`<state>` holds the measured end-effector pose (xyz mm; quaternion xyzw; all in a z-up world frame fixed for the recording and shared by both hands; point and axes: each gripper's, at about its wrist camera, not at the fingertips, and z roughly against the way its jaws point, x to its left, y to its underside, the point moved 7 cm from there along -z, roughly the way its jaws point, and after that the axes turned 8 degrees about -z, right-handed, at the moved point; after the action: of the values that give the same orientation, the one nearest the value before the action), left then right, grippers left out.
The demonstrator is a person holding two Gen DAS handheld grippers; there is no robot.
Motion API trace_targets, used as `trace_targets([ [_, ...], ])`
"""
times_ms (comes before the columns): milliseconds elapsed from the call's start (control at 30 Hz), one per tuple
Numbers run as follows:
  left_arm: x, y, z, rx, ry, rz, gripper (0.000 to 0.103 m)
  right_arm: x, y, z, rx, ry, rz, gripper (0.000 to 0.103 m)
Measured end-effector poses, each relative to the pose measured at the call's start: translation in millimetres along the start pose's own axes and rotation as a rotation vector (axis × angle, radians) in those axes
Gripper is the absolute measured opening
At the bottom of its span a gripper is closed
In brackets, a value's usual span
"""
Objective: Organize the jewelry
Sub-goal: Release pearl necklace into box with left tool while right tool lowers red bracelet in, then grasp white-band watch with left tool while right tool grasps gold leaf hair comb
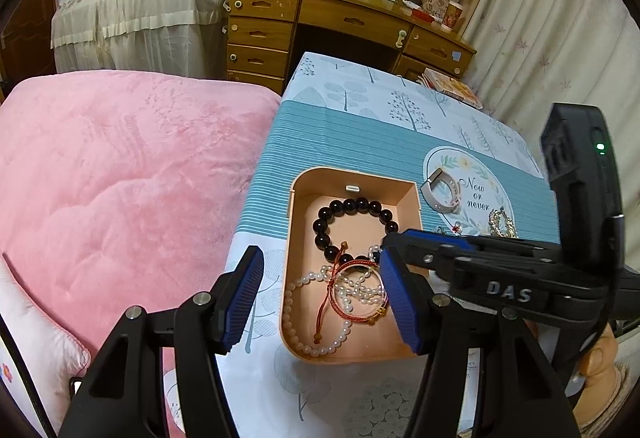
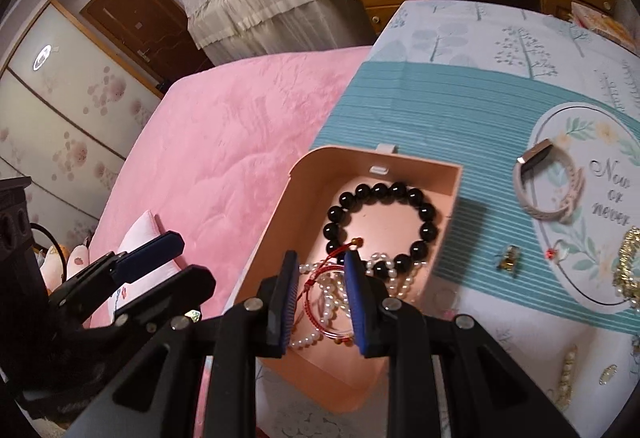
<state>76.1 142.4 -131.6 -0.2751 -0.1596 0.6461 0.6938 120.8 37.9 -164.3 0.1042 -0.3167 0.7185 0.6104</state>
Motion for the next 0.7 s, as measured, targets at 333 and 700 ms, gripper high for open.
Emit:
trace_targets([
  [333, -21, 7, -17, 0.05, 0.021, -0.042, 0.059, -28, 12, 26, -0.052, 0.045, -0.028, 0.024],
  [700, -71, 11, -33, 0.1, 0.049, -0.167, 0.059, -88, 24, 93, -0.168, 0.188, -0.033, 0.024],
])
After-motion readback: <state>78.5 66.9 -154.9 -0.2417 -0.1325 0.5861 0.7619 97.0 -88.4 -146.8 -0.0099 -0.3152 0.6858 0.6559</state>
